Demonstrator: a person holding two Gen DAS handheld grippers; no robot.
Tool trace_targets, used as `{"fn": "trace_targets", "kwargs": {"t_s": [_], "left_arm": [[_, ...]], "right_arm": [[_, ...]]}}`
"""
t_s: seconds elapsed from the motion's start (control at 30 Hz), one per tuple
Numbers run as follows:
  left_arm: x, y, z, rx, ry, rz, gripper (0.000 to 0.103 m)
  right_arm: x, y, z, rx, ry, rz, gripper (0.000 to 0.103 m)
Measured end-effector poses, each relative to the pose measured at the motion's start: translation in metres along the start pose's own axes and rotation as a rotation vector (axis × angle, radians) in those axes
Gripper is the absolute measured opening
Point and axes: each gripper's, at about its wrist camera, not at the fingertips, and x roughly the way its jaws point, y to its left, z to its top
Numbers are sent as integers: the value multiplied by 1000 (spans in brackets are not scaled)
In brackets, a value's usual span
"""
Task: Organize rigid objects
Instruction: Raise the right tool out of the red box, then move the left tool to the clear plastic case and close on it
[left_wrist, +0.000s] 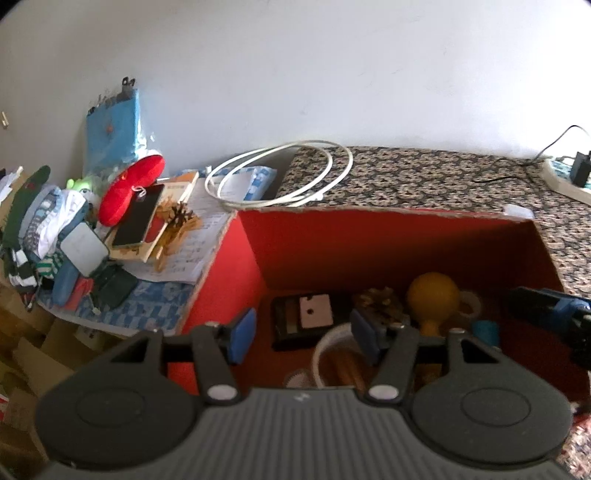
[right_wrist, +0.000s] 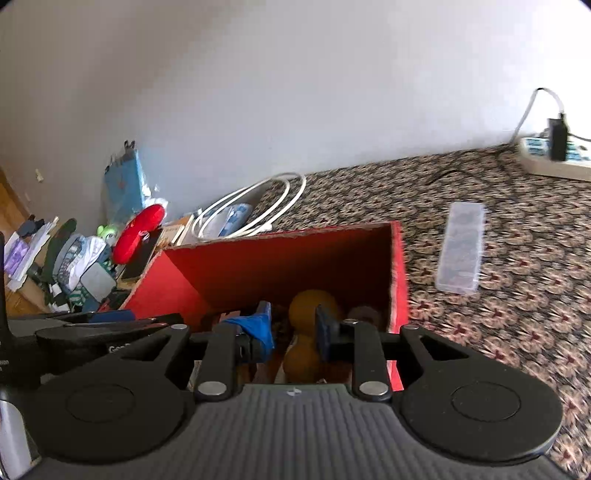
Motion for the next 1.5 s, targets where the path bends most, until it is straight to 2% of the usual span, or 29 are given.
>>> {"fn": "trace_targets", "kwargs": {"t_s": [0.2,0.4,0.53,0.67,0.87,0.97,1.1,1.3,1.5], "left_arm": [[-25,-7,-13,62,-31,-51,64],[-43,-11,-22,95,-37,-86,66],[-48,-13,-27,101,-36,-65,66],[-48,-10,-31,63,-11,-36,66],[-56,-16,-42,29,23,-59,67],[-63,-25,-43,6,19,-89,67],[-73,-50,-34,6,-9,-132,67],[-83,-104,-19,48,-62,-212,67],[-76,-173,-11,153,-81,-281,67]], "right_arm": [[-24,0,-18,54,-2,-27,8],[-41,2,-30,40,4,-28,8],[-41,-2,-33,63,30,10,8],[-40,-5,-33,37,62,62,8],[-49,-20,-36,-20,111,154,8],[-57,-35,-35,-40,110,187,8],[-70,-66,-28,-5,95,247,8],[-71,-125,-18,48,83,180,9],[-60,-194,-11,187,94,111,11]]}}
